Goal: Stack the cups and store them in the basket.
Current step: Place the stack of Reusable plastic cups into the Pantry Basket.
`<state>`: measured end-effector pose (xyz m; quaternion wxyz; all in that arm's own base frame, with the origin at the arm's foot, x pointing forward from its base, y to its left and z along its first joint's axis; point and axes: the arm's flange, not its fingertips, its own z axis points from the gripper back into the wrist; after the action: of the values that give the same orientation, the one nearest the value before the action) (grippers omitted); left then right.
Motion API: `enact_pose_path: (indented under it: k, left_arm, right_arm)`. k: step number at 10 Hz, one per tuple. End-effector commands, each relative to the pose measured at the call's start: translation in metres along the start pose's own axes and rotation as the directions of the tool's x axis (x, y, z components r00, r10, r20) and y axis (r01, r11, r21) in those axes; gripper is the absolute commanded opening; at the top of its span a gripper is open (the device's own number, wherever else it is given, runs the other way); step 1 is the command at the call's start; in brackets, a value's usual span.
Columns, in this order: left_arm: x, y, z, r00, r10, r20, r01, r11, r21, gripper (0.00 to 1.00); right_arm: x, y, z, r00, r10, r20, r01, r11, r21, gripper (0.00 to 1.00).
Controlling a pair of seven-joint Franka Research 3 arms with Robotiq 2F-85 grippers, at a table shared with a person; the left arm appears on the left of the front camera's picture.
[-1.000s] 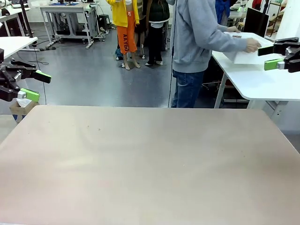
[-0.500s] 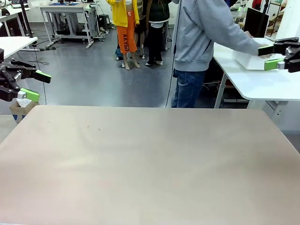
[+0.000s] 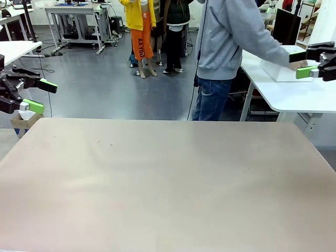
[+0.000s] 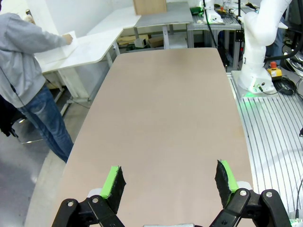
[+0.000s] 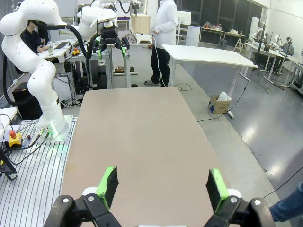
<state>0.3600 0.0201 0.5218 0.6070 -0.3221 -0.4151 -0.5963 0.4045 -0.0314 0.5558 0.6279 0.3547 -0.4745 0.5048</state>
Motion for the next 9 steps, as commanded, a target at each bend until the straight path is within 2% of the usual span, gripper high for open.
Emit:
enact_pose_path:
  k: [1, 9]
  left_arm:
    - [0.0003, -0.0005, 0.0012, 1.000, -0.003, 0.008, 0.003, 1.000, -0.006, 1.00]
    - [0.0003, -0.0005, 0.0012, 1.000, -0.003, 0.008, 0.003, 1.000, -0.006, 1.00]
  right_arm:
    - [0.0031, -0.0011, 0.0003, 1.000, -0.004, 0.005, 0.004, 1.000, -0.001, 1.00]
    - [0.0031, -0.0011, 0.0003, 1.000, -0.004, 0.005, 0.004, 1.000, -0.001, 1.00]
